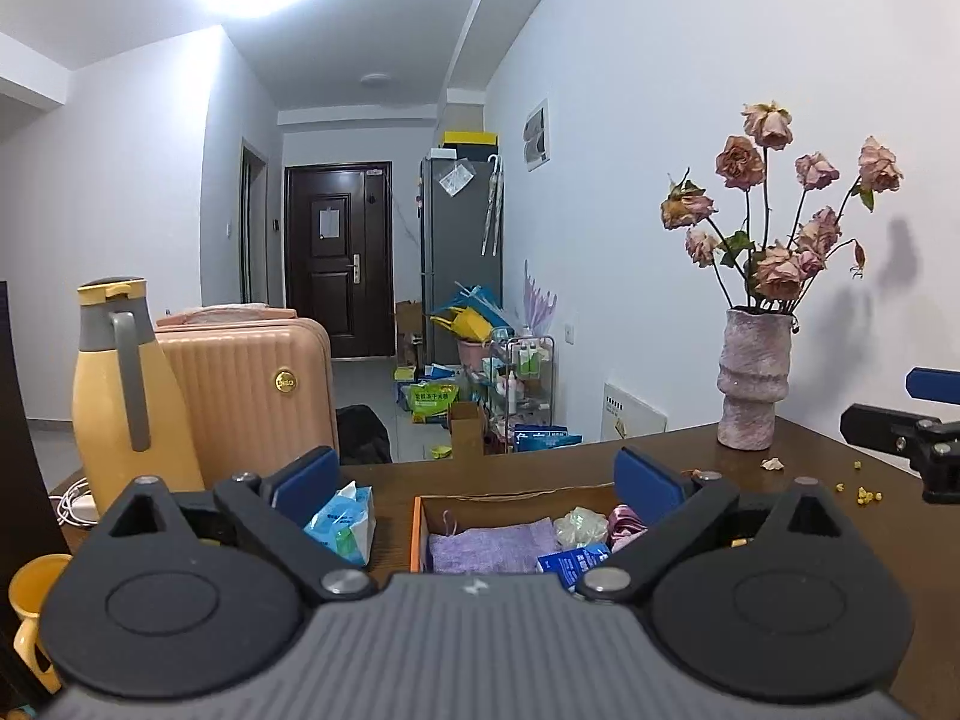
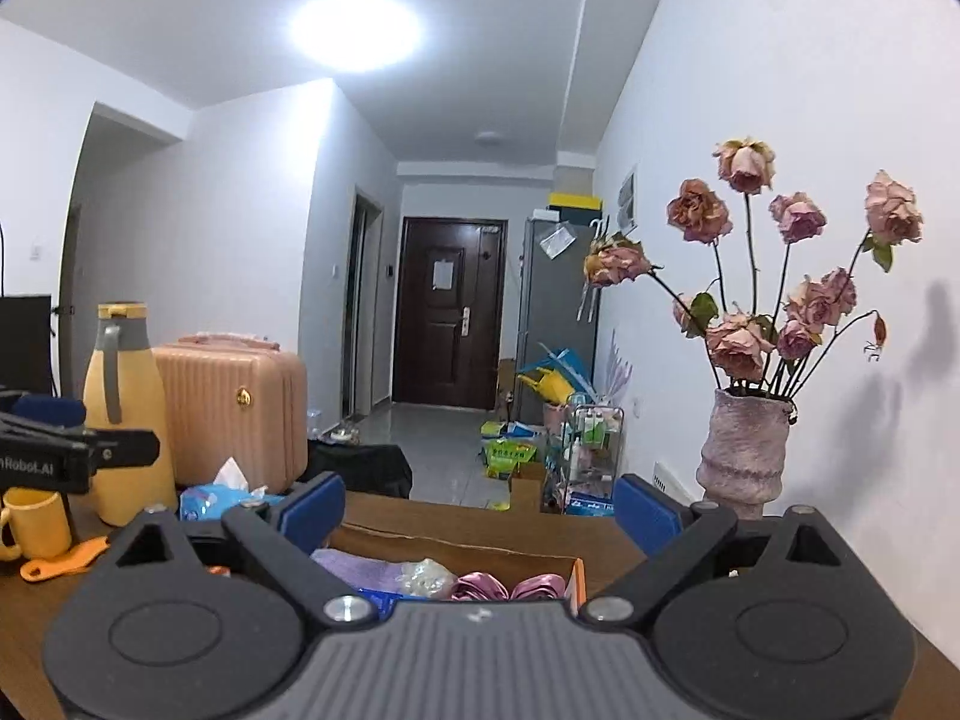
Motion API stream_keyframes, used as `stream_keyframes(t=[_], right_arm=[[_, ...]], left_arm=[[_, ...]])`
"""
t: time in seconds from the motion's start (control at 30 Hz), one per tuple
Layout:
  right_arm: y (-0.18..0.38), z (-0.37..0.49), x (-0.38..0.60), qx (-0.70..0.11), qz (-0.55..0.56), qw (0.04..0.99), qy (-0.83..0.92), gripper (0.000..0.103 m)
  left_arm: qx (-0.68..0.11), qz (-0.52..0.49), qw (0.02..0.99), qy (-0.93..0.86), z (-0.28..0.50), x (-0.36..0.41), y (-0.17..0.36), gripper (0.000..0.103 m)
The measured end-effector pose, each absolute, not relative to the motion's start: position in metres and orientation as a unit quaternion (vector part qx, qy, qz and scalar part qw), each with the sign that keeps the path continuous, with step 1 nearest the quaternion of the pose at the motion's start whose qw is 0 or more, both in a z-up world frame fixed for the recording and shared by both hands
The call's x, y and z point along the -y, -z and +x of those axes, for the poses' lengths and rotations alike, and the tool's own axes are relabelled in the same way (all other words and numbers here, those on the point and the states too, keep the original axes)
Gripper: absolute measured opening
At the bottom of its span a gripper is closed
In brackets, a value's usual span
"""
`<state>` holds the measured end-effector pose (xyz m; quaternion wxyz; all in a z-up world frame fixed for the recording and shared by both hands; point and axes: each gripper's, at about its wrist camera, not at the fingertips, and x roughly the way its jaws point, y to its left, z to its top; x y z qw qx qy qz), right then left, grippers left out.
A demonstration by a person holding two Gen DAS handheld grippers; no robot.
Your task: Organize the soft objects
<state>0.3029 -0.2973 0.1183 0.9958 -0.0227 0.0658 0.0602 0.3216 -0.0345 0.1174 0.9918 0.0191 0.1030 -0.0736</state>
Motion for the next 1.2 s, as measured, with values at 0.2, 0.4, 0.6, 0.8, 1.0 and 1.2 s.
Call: stream_keyframes(t=[0.2,0.4,0.6,0.8,1.0,1.2], right_arm=[[-0.117,0.27,0.294,-0.045,-0.027,0.997,-0.054,0.097],[-0.094,0.199,0.289,-0.035,-0.002,0.998,-0.05,0.097],[-0.06,0.101,0.267,-0.025,-0.01,0.998,-0.049,0.103],[-0.021,0.025,0.255,-0.043,0.009,0.997,-0.059,0.103],[-0.009,-0.005,0.245,-0.067,0.048,0.994,-0.078,0.103],[-0.008,-0.002,0.24,-0.065,0.049,0.995,-0.066,0.103]], left_arm=[[-0.097,0.016,0.993,0.071,0.292,0.026,-0.114,0.101],[-0.079,0.006,0.995,0.066,0.22,0.014,-0.092,0.103],[-0.059,0.026,0.997,0.036,0.124,0.0,-0.058,0.103],[-0.082,0.019,0.995,0.045,0.041,-0.006,-0.028,0.103],[-0.089,0.032,0.994,0.055,0.012,-0.001,-0.019,0.103],[-0.069,0.013,0.996,0.047,0.012,-0.005,-0.031,0.103]])
